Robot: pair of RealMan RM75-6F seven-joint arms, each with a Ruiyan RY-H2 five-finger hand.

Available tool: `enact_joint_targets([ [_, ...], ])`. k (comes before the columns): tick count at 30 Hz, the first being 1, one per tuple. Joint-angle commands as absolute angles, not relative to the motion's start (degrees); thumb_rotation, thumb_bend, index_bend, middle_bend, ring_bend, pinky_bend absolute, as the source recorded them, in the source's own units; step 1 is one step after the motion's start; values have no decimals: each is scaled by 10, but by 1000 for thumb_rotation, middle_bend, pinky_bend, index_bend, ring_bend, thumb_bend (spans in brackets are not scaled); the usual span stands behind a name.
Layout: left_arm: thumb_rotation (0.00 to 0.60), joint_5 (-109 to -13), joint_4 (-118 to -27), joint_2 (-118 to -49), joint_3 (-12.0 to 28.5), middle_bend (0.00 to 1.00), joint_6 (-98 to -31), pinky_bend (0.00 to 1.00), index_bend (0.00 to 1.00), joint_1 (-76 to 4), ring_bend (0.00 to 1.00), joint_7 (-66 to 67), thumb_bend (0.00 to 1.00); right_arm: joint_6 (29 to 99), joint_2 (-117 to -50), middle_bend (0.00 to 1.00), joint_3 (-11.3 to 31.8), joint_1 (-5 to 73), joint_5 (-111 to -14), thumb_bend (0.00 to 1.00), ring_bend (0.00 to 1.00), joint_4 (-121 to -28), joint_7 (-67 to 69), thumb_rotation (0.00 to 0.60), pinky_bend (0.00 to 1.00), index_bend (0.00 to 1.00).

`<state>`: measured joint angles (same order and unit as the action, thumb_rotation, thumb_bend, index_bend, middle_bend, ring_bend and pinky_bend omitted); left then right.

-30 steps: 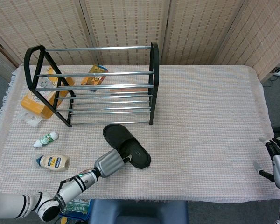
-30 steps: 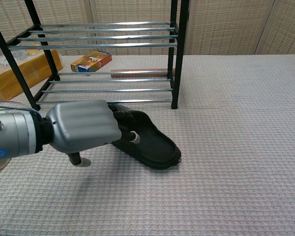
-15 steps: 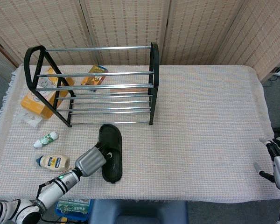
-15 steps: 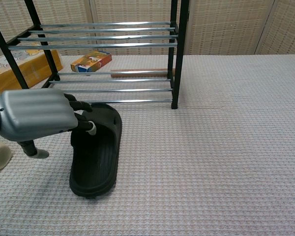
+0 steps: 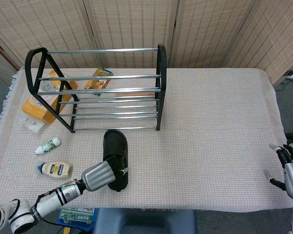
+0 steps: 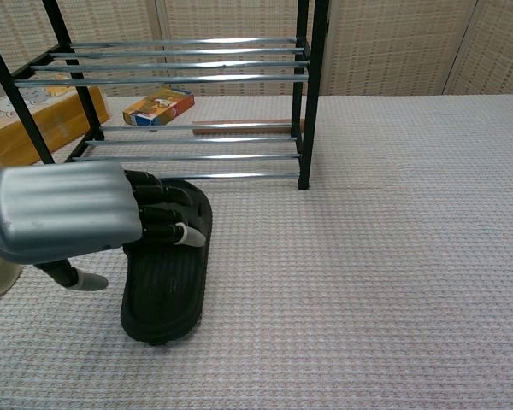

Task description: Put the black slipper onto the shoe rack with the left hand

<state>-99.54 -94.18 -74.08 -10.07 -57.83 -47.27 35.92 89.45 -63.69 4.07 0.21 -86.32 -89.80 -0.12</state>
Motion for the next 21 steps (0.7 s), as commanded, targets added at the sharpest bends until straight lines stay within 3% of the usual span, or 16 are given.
enact_joint_targets([
  [1, 600, -1062, -859, -763, -118, 196, -602, 262, 131, -480, 134, 295, 225, 893, -637, 248, 41, 3, -864, 227, 185, -900, -4, 600, 202, 153],
  [8, 600, -1135, -751, -793, -136, 186, -640, 262, 126, -485, 132, 225, 225, 894, -635, 248, 41, 3, -864, 221, 184, -910, -13, 600, 202, 153],
  [21, 600, -1167, -729, -819, -127, 156, -622, 260, 113, -501, 108, 234, 224, 897, -632, 248, 39, 1, -866, 216, 184, -921, -23, 600, 202, 152],
])
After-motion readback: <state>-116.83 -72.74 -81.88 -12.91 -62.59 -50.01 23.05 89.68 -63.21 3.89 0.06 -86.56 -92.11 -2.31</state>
